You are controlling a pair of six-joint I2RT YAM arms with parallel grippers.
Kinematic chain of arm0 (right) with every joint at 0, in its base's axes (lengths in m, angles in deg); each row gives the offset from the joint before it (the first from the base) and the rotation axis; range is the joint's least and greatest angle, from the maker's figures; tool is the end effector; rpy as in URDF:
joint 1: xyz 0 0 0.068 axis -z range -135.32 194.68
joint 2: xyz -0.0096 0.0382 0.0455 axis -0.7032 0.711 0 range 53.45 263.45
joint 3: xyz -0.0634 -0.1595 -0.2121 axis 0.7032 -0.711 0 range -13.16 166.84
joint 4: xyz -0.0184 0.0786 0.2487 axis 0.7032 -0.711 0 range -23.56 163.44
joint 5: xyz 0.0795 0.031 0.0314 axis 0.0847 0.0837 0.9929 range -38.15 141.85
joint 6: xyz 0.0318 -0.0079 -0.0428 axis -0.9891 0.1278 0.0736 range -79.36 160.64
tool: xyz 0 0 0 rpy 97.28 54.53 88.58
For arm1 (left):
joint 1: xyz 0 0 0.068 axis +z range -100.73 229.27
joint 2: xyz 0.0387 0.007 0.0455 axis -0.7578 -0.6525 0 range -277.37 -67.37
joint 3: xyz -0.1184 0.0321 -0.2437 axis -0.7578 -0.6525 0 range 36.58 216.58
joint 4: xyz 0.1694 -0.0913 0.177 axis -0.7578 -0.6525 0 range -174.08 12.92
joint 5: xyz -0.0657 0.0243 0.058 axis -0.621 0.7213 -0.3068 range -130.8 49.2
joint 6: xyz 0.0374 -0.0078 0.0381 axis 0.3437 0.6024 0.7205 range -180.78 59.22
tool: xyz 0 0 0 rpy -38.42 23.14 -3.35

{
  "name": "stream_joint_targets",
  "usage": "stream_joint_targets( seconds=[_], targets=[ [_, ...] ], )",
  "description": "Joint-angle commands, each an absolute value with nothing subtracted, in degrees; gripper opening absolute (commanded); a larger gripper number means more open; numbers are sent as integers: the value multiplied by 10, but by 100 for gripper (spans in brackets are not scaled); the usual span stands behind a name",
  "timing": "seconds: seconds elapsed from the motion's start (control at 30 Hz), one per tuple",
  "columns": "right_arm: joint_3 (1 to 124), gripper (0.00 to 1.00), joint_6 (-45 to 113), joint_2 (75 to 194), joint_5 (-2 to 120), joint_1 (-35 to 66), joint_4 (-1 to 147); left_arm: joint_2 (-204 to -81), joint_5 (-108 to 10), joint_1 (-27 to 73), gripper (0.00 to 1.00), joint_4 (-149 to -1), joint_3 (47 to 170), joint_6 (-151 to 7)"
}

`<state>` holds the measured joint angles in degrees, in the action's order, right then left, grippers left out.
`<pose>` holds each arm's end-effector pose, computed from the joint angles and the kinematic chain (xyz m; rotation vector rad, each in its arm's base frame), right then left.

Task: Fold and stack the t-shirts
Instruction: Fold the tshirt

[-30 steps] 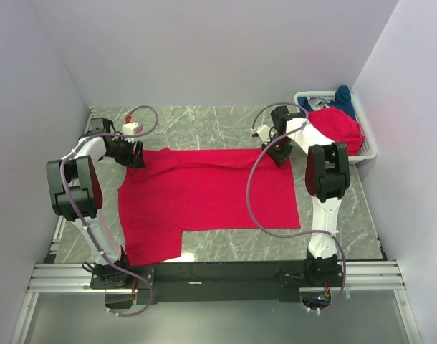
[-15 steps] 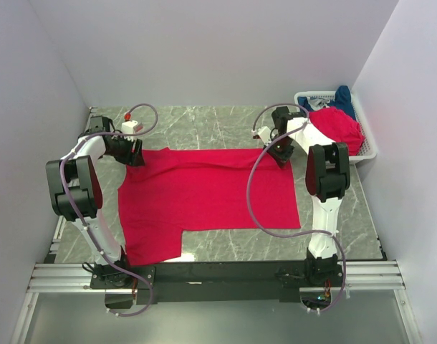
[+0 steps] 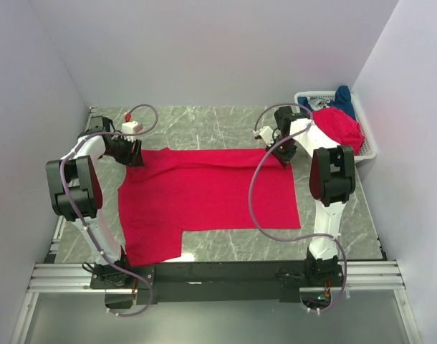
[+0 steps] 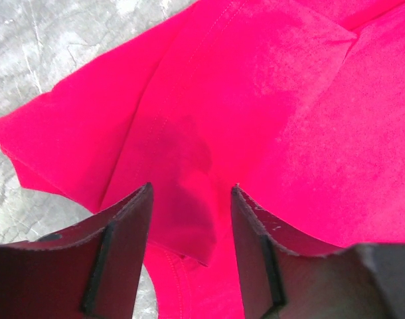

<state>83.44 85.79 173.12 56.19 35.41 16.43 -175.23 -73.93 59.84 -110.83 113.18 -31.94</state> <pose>0.4126 0.0702 0.1942 -1.3593 2.6223 0.0278 0.3824 0.0515 0.1949 0.5589 2.4399 -0.5128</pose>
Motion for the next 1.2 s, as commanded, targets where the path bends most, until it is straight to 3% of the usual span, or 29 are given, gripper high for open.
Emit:
stream_joint_targets(
  seconds=[0.0,0.77,0.87,0.97,1.0,1.1,1.17],
  targets=[
    [789,0,877,1685,540,356,188,-1728,-748,596,57,-1121,1153,-310],
    [784,0,871,1723,519,350,216,-1763,-688,581,64,-1143,1157,-298],
    [789,0,870,1724,520,350,214,-1762,-685,581,57,-1159,1152,-289],
    [792,0,870,1727,520,350,211,-1758,-687,581,39,-1170,1151,-284],
    [792,0,870,1727,519,350,211,-1757,-688,581,28,-1172,1151,-283],
    [789,0,872,1722,520,350,213,-1744,-696,581,14,-1186,1154,-282],
    [788,0,873,1719,519,350,212,-1739,-695,581,10,-1199,1159,-278]
  ],
)
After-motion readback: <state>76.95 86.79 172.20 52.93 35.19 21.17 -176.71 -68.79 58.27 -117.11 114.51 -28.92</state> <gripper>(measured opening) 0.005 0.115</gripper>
